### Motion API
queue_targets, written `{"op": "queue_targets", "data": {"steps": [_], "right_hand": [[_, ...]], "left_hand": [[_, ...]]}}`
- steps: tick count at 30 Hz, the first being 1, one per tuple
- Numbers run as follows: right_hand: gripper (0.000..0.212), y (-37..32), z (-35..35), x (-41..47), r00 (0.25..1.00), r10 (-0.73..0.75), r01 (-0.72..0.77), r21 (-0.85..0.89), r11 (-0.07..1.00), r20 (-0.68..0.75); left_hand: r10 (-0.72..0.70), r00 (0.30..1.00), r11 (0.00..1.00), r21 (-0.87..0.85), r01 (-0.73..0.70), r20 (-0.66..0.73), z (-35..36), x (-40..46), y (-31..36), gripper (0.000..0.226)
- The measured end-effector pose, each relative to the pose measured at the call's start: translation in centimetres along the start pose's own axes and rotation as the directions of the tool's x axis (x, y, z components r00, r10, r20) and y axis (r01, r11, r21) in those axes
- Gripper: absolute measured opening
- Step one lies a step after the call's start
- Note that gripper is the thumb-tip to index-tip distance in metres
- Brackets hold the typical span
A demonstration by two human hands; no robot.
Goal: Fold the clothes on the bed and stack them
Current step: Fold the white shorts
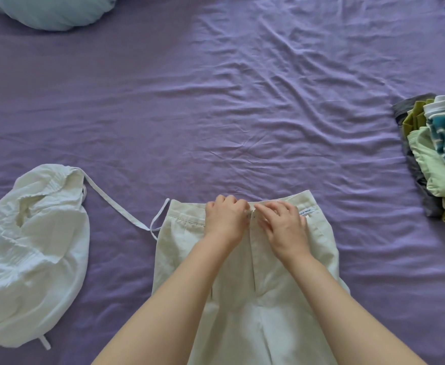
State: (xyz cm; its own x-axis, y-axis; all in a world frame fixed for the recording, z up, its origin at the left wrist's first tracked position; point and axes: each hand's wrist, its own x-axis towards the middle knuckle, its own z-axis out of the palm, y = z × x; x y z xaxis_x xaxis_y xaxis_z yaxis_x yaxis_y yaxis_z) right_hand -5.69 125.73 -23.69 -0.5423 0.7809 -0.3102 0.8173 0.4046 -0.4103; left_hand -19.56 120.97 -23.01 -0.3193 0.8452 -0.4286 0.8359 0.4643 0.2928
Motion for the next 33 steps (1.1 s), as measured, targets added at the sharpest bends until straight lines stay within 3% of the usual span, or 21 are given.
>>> {"op": "queue_targets", "data": {"steps": [4, 7, 11, 14, 18, 22, 26, 33], "right_hand": [[0.014, 0.2, -0.3, 0.5, 0.995, -0.055, 0.062, 0.084, 0.994, -0.083], [0.011, 0.5, -0.8, 0.5, 0.989, -0.139, 0.144, 0.142, 0.979, -0.045], [0.012, 0.4, -1.5, -0.2, 0.959, -0.225, 0.250, 0.137, 0.959, -0.173], [0.015, 0.2, -1.8, -0.4, 0.938, -0.214, 0.259, 0.139, 0.956, -0.272], [0.010, -0.4, -1.8, -0.3, 0.918, -0.321, 0.356, 0.123, 0.926, -0.234], [0.012, -0.5, -1.9, 0.1, 0.947, -0.261, 0.294, 0.180, 0.939, -0.185], [0.011, -0.6, -1.7, 0.3, 0.952, -0.276, 0.296, 0.171, 0.940, -0.132], [0.014, -0.5, -1.3, 0.8, 0.998, -0.063, 0.060, 0.302, 0.951, 0.000]], "left_hand": [[-0.005, 0.990, 0.999, -0.037, 0.010, 0.139, -0.3, 0.4, -0.4, 0.023], [-0.020, 0.980, 0.973, -0.222, 0.065, 0.200, -0.7, 0.4, -0.9, 0.022], [-0.057, 0.948, 0.836, -0.504, 0.217, 0.314, -1.4, 0.4, -1.5, 0.024], [-0.096, 0.923, 0.752, -0.581, 0.313, 0.372, -2.0, 0.4, -1.6, 0.028], [-0.139, 0.902, 0.695, -0.609, 0.383, 0.409, -2.3, 0.5, -1.1, 0.026], [-0.126, 0.910, 0.648, -0.661, 0.378, 0.396, -2.0, 0.3, -0.8, 0.038], [-0.096, 0.933, 0.619, -0.714, 0.329, 0.347, -1.6, -0.3, -0.5, 0.032], [-0.081, 0.966, 0.570, -0.784, 0.247, 0.246, -1.6, -1.2, -0.4, 0.033]]}}
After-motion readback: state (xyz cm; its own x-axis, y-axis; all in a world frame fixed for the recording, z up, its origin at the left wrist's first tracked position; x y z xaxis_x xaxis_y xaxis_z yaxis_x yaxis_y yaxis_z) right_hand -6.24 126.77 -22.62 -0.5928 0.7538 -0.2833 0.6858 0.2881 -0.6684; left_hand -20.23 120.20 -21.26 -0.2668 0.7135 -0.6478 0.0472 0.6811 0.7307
